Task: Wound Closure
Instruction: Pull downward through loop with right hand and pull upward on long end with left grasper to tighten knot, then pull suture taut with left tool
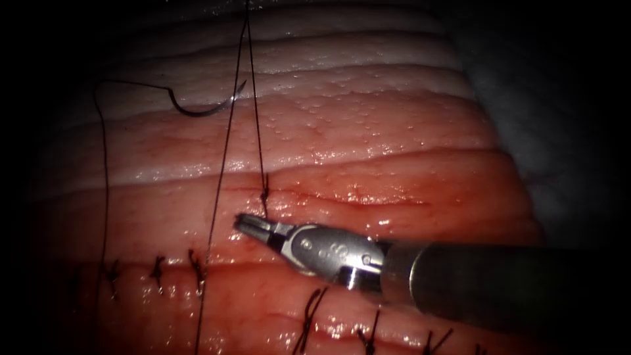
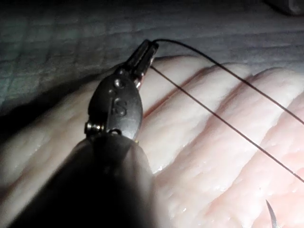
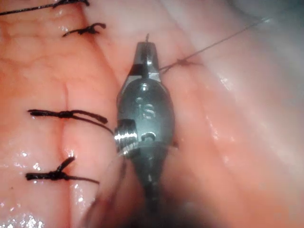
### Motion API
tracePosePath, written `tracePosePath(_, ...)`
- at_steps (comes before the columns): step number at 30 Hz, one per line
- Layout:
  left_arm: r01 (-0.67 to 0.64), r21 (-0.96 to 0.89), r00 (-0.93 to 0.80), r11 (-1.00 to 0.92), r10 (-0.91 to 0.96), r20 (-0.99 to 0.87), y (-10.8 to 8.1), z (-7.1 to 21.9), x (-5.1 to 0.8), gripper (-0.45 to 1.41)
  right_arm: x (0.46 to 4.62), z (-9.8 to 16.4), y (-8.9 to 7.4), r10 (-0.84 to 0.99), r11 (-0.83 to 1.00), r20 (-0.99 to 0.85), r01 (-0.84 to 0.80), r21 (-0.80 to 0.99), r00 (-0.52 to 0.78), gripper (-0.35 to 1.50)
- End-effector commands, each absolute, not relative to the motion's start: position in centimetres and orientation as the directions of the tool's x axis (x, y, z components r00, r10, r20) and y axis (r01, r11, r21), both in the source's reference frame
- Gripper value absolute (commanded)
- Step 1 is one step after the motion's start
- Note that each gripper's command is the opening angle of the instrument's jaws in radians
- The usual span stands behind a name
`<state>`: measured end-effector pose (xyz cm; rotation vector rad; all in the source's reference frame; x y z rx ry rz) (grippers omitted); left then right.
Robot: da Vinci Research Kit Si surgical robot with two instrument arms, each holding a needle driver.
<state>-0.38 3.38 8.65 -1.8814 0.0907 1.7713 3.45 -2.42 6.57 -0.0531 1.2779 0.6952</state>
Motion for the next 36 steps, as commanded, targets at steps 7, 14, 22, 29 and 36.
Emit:
tracePosePath(7, -0.226, -0.449, 0.236, -0.865, 0.398, -0.886, 3.0, 8.3, -0.52, -0.45, 3.34, 6.5, -2.2, 0.492, 0.758, -0.868, -0.523, 0.389, 0.067, 0.99)
tracePosePath(14, -0.143, -0.517, 0.24, -0.844, 0.477, -0.846, 2.7, 7.7, -0.6, -0.45, 3.1, 6.3, -2.1, 0.599, 0.679, -0.8, -0.546, 0.49, 0.026, 0.88)
tracePosePath(22, -0.172, -0.51, 0.156, -0.843, 0.488, -0.859, 2.6, 6.9, -0.56, -0.45, 2.8, 6.2, -2.0, 0.629, 0.664, -0.776, -0.552, 0.505, 0.046, 0.79)
tracePosePath(29, -0.201, -0.464, 0.064, -0.862, 0.462, -0.885, 2.2, 6.5, -0.59, -0.45, 2.54, 6.1, -1.8, 0.648, 0.648, -0.76, -0.563, 0.513, 0.053, 0.73)
tracePosePath(36, -0.207, -0.461, 0.046, -0.863, 0.462, -0.886, 1.9, 6.0, -0.61, -0.45, 2.56, 6.2, -1.7, 0.649, 0.636, -0.759, -0.584, 0.505, 0.05, 0.69)
